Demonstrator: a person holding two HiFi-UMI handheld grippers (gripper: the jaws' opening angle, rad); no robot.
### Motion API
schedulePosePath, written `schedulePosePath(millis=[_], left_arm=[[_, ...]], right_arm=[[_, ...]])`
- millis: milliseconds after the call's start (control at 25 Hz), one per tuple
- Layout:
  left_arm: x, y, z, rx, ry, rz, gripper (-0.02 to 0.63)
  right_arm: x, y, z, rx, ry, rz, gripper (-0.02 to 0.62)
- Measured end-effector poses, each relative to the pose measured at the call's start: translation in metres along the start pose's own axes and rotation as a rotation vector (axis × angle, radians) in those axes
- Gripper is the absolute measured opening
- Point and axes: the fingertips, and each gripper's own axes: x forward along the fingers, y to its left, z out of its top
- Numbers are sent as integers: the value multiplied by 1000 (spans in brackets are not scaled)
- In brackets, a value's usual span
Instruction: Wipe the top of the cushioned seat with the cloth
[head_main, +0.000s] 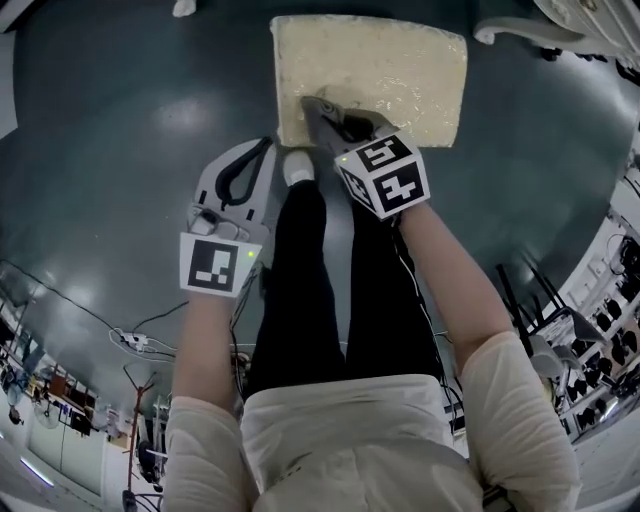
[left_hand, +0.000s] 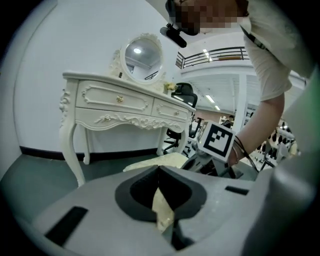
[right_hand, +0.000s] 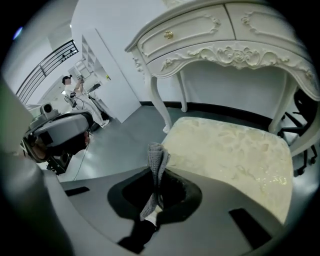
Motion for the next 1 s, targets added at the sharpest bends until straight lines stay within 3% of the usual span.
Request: schedulePosePath(millis=[240, 520, 760, 1000], left_arm=[[-16, 29, -26, -25, 12, 21, 3], [-20, 33, -34, -70, -6, 17, 3], [-4, 12, -37, -17, 12, -44, 3], [14, -3, -21, 2, 5, -49, 3]], right_arm=[[37, 23, 3, 26, 23, 20, 31], [50, 24, -12, 55, 46, 1, 30], [43, 11, -17, 42, 41, 10, 31], [25, -10, -28, 81, 33, 6, 30]])
